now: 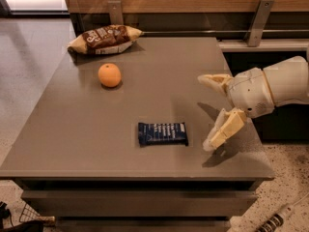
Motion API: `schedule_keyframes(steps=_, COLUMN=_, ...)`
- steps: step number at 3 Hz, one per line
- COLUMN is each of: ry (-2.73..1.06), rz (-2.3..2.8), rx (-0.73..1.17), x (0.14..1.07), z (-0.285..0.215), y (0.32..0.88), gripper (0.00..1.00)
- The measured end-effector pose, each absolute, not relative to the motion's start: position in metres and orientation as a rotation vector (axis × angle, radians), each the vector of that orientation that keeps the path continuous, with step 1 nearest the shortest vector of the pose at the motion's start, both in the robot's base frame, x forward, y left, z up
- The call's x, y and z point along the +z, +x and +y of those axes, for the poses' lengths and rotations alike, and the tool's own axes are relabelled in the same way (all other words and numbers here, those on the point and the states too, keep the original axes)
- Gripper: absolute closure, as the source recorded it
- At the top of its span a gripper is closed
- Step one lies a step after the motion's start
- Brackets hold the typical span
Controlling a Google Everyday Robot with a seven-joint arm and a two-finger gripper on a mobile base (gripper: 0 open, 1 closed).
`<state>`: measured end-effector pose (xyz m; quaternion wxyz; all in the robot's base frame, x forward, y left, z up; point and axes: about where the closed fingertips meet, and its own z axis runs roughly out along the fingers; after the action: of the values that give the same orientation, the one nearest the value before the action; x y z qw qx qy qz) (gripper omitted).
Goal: Move rxbar blueberry near brown chip bag
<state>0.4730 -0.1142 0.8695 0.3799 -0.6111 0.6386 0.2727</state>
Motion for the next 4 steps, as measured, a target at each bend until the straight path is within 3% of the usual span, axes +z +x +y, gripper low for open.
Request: schedule_keyframes(steps=4, ry=-1.523, rz=1.627, rx=0.828, x=0.817, z=-0.06, y=0.461, gripper=0.0)
